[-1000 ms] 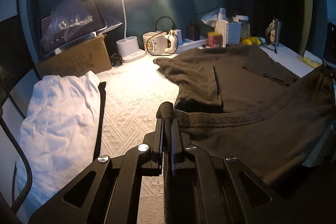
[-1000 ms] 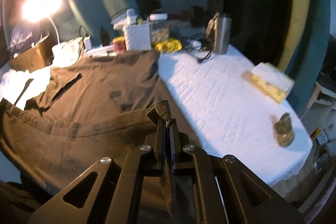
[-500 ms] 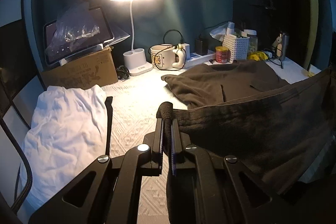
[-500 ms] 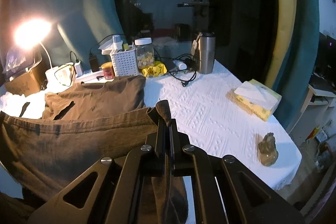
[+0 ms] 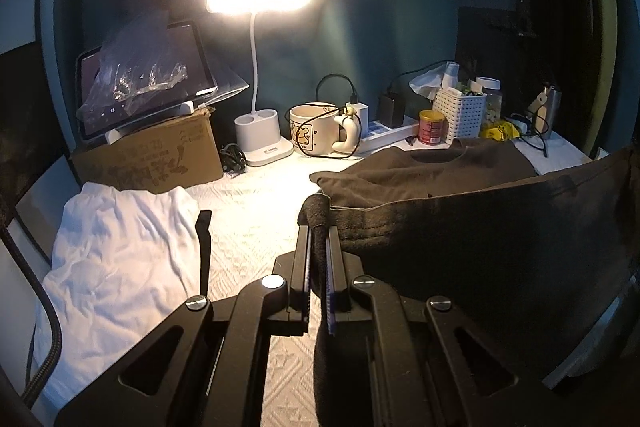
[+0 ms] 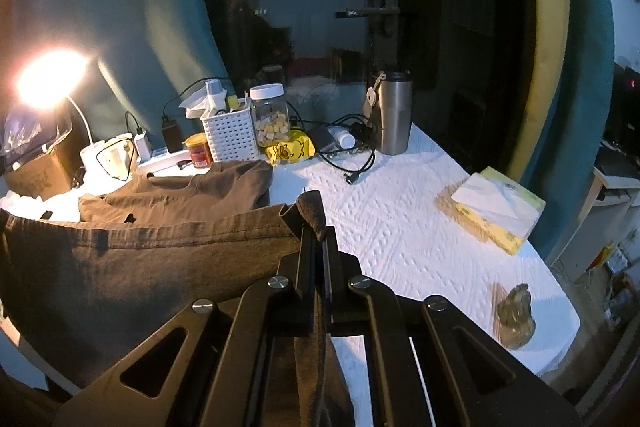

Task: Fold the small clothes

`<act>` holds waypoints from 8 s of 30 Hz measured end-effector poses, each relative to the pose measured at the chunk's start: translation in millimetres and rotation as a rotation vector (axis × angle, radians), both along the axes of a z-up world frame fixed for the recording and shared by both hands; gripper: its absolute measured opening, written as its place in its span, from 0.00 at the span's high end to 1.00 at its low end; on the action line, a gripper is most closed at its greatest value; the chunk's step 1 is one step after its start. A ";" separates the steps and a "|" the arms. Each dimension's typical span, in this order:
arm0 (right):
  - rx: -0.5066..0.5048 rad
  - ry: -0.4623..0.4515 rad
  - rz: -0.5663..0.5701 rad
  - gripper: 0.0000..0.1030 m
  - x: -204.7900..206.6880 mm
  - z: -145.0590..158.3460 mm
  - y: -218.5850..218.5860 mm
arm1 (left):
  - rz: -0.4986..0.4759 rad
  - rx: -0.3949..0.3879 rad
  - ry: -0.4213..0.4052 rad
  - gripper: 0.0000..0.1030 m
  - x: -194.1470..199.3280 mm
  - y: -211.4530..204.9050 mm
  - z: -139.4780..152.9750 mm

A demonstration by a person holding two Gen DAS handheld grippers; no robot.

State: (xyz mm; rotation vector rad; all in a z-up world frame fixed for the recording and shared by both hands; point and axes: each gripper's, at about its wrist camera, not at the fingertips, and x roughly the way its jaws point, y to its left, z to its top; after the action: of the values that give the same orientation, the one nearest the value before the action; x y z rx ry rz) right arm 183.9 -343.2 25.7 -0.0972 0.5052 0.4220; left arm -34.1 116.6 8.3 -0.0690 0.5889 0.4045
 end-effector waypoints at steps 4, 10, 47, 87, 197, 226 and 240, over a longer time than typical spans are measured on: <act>-0.003 -0.004 0.006 0.96 9.1 5.4 6.5 | 0.005 -0.003 -0.006 0.96 9.6 6.1 2.9; -0.001 -0.015 0.010 0.96 24.5 14.0 16.1 | 0.005 0.002 -0.017 0.96 20.7 14.9 8.5; -0.057 -0.040 0.077 0.96 143.2 28.3 92.5 | 0.011 0.096 -0.027 0.96 113.5 70.6 10.4; -0.252 0.062 0.094 0.96 278.0 -54.5 186.3 | 0.048 0.037 0.142 0.95 214.3 130.8 -66.3; -0.116 0.298 0.065 0.93 -13.8 -103.7 -4.7 | -0.145 -0.379 0.301 0.91 -7.9 -1.7 -105.7; -0.088 0.336 -0.026 0.56 11.2 -114.4 -22.2 | -0.044 -0.257 0.307 0.83 29.0 22.4 -73.4; -0.073 0.340 -0.035 0.56 63.8 -111.2 0.3 | -0.023 -0.272 0.326 0.83 92.7 52.7 -81.3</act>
State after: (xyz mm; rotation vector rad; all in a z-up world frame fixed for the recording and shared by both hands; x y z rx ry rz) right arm 247.7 -342.9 -85.5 -0.0869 0.8565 0.3872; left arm 58.5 169.3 -73.0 -0.2602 0.9642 0.3128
